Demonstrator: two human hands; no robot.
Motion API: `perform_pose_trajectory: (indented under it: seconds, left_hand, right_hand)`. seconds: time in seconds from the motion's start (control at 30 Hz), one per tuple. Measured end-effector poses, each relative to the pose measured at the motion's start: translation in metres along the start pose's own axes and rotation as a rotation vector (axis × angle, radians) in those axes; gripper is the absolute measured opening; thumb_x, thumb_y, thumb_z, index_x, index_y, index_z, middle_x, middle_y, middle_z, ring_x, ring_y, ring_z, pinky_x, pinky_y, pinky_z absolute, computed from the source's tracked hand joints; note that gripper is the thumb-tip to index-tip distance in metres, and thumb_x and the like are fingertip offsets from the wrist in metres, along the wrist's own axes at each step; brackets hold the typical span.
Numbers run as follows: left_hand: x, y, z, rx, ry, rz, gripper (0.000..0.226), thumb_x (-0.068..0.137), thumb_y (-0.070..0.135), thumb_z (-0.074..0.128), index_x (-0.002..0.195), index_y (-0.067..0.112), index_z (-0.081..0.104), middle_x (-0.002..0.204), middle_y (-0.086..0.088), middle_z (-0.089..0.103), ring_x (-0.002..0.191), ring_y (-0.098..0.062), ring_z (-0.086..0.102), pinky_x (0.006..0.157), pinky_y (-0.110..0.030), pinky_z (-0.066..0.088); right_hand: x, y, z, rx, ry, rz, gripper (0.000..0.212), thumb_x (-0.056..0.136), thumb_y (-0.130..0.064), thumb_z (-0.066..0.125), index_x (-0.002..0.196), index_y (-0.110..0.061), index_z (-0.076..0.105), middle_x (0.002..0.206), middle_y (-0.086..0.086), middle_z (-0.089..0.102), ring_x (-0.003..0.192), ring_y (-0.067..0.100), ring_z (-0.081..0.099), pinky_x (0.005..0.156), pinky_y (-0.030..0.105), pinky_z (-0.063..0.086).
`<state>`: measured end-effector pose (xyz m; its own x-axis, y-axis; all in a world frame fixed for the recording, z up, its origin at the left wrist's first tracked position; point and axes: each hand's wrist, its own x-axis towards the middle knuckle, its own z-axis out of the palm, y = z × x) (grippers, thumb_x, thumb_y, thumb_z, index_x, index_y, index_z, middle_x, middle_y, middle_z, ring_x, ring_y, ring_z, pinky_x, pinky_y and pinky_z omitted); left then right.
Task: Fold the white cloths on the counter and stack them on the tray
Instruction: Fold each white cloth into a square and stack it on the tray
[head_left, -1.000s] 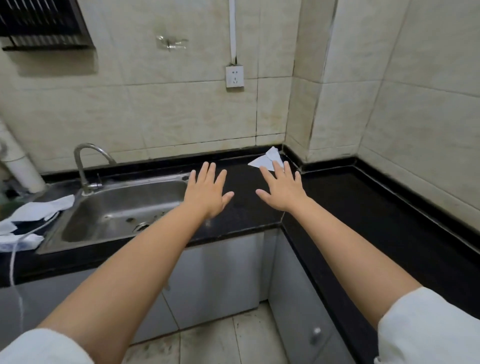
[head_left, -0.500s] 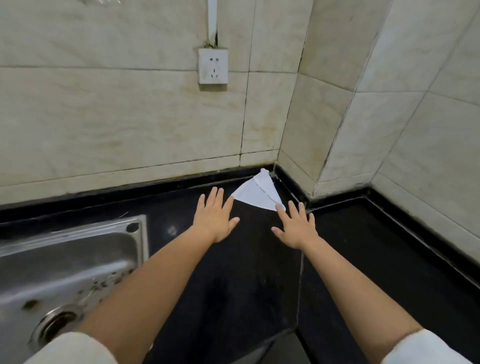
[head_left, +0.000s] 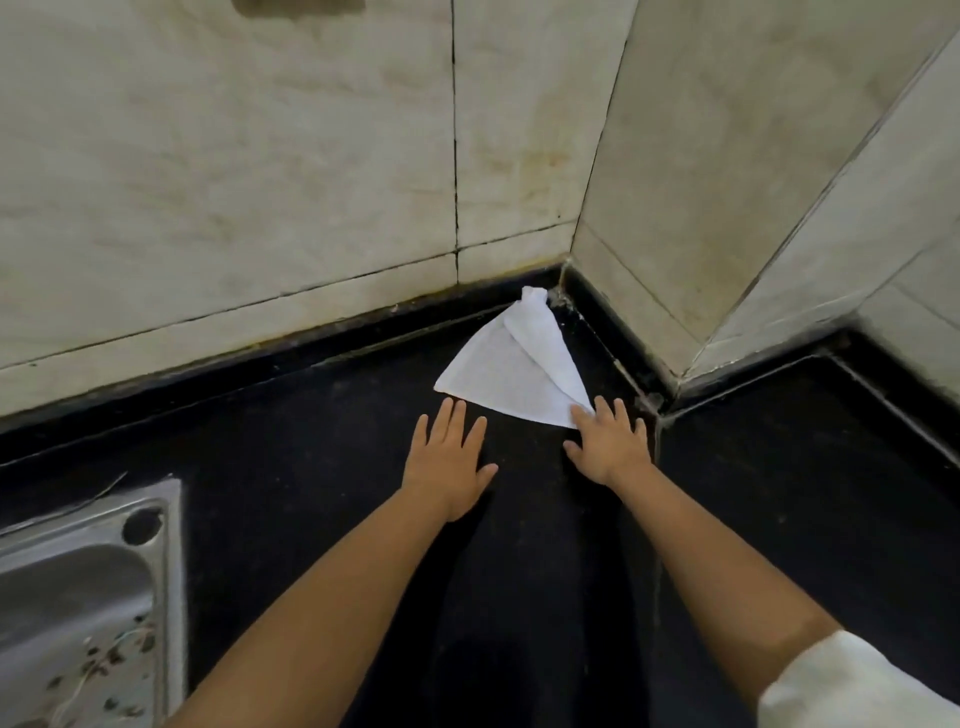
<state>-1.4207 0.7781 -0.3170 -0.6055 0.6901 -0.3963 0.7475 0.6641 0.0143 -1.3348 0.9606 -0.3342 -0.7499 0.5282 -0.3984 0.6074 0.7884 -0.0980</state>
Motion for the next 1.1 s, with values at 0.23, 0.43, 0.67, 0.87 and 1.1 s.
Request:
perform_pose_trajectory:
  seconds: [0.23, 0.43, 0.67, 0.87, 1.1]
  left_hand:
    - [0.033, 0.026, 0.009, -0.087, 0.141, 0.009, 0.065, 0.098, 0.043, 0.031, 0.149, 0.015, 0.003, 0.157, -0.012, -0.004, 0.145, -0.026, -0.009, 0.117, -0.043, 0.000]
    - [0.032, 0.058, 0.011, -0.241, 0.351, 0.150, 0.019, 0.090, 0.009, 0.048, 0.096, 0.010, 0.066, 0.107, -0.009, 0.063, 0.107, -0.026, 0.056, 0.110, -0.049, 0.029]
    - [-0.028, 0.075, -0.002, -0.250, 0.393, 0.640, 0.008, 0.079, 0.004, 0.067, 0.072, 0.004, 0.069, 0.067, -0.012, 0.067, 0.060, -0.030, 0.062, 0.057, -0.032, 0.049]
    - [-0.079, 0.135, -0.043, -0.228, 0.383, 0.894, 0.026, 0.092, 0.022, 0.048, 0.097, 0.005, 0.068, 0.094, -0.014, 0.066, 0.091, -0.030, 0.060, 0.075, -0.036, 0.044]
    - [-0.118, 0.273, -0.102, -0.262, 0.508, 0.966, 0.023, 0.093, 0.014, 0.047, 0.104, 0.009, 0.065, 0.104, -0.014, 0.059, 0.102, -0.029, 0.054, 0.080, -0.037, 0.042]
  right_hand:
    - [-0.009, 0.009, -0.018, 0.310, 0.317, -0.142, 0.033, 0.088, -0.005, 0.046, 0.117, 0.003, 0.059, 0.118, 0.018, 0.059, 0.109, 0.033, 0.056, 0.092, 0.033, 0.041]
    - [-0.095, 0.044, -0.043, 0.610, 0.317, -0.102, 0.032, 0.083, -0.004, 0.061, 0.115, -0.003, 0.064, 0.092, 0.003, 0.056, 0.081, 0.013, 0.054, 0.066, 0.003, 0.036]
    - [-0.195, 0.090, -0.019, 0.366, 0.352, 0.057, 0.024, 0.079, -0.020, 0.071, 0.097, -0.004, 0.068, 0.094, 0.013, 0.062, 0.089, 0.026, 0.060, 0.076, 0.027, 0.044]
    - [-0.277, 0.129, -0.022, 0.322, 0.450, 0.134, 0.014, 0.083, -0.010, 0.059, 0.086, -0.002, 0.071, 0.096, 0.015, 0.065, 0.095, 0.026, 0.059, 0.083, 0.035, 0.047]
    - [-0.379, 0.215, -0.058, 0.302, 0.854, 0.467, 0.015, 0.083, -0.006, 0.057, 0.087, 0.000, 0.071, 0.093, 0.021, 0.066, 0.091, 0.035, 0.060, 0.075, 0.035, 0.044]
